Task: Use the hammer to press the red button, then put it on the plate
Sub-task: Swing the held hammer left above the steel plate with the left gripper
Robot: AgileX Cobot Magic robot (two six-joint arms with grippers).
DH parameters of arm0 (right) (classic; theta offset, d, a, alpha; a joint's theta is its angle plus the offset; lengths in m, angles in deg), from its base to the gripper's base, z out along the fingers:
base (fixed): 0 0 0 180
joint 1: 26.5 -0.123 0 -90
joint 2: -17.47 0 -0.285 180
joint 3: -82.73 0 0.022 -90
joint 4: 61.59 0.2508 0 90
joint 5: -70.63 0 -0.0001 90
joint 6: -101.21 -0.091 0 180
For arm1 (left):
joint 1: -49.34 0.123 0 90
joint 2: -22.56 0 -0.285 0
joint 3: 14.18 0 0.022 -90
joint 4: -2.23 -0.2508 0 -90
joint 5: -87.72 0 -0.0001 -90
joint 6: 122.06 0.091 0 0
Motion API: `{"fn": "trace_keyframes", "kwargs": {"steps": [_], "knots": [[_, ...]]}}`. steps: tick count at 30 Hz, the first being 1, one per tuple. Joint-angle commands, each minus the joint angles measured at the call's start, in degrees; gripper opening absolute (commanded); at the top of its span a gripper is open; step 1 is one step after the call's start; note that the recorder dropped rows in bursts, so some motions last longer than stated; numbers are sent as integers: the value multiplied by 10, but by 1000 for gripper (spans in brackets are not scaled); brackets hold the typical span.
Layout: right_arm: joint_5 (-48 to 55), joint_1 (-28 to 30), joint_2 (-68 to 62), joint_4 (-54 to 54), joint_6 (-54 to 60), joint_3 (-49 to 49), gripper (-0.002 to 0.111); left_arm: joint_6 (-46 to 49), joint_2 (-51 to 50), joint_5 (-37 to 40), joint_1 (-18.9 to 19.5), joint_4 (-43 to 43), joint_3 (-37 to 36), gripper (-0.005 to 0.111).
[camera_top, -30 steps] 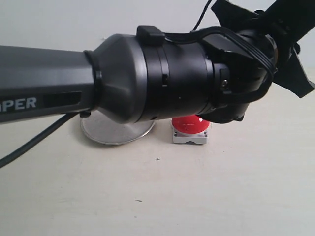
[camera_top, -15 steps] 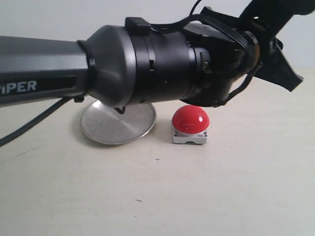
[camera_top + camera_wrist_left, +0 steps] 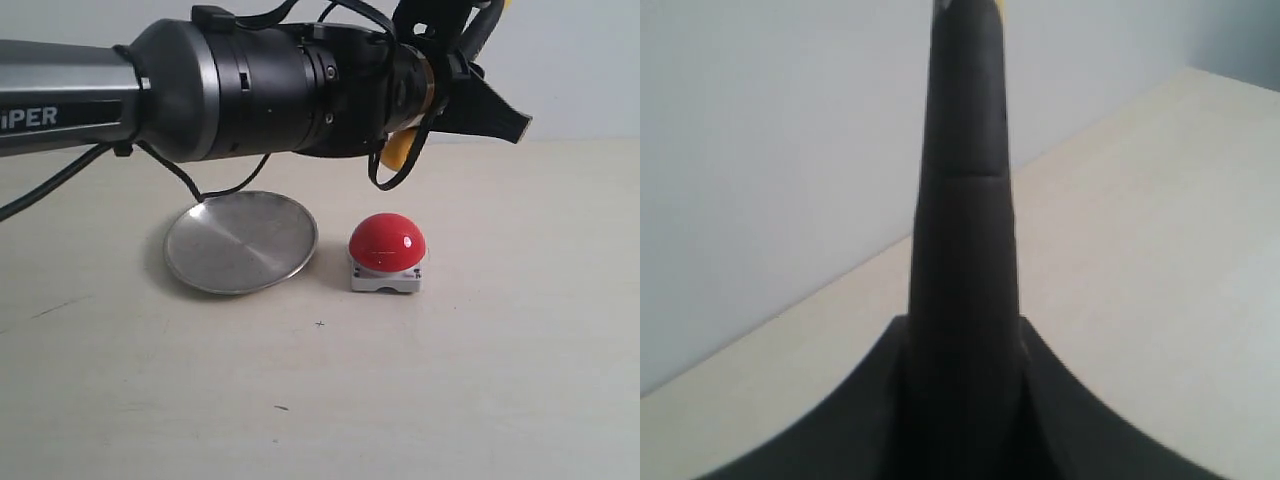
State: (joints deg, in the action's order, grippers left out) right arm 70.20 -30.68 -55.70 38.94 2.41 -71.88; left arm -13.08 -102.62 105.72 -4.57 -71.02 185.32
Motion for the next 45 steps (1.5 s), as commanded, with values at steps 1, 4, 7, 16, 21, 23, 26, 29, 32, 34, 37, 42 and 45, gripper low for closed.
{"fn": "trace_keyframes", "kwargs": {"steps": [1, 4, 7, 16, 21, 23, 26, 29, 32, 34, 37, 42, 45], "knots": [[-46, 2, 19, -6, 38, 21, 78, 74, 30, 90, -3, 42, 7, 0], [-97, 2, 43, -6, 51, 35, 76, 158, 41, 109, -3, 120, 0, 0], [-98, 2, 89, -6, 44, 71, 60, 196, 63, 87, -3, 159, -33, 0], [25, 2, 359, -6, 50, 282, 0, 182, 210, -88, 3, 172, -276, 0], [125, 2, 447, -35, 73, 367, 0, 183, 288, -154, 14, 167, -393, 0], [132, 2, 456, -35, 79, 394, 0, 183, 293, -173, 14, 160, -423, 0], [159, 2, 461, -14, 137, 424, 0, 183, 294, -185, 17, 156, -451, 0], [166, 2, 461, -6, 186, 435, 0, 182, 297, -217, 37, 156, -465, 0], [168, 2, 461, -6, 191, 435, 0, 181, 297, -263, 70, 161, -483, 0], [176, 2, 461, -6, 195, 435, 0, 181, 297, -300, 91, 171, -497, 0], [179, 2, 461, -6, 195, 435, 0, 181, 297, -346, 116, 173, -516, 0], [174, 2, 461, -6, 197, 471, 0, 187, 297, -368, 128, 173, -534, 0], [170, 2, 461, -6, 197, 495, 0, 187, 297, -386, 128, 173, -534, 0]]}}
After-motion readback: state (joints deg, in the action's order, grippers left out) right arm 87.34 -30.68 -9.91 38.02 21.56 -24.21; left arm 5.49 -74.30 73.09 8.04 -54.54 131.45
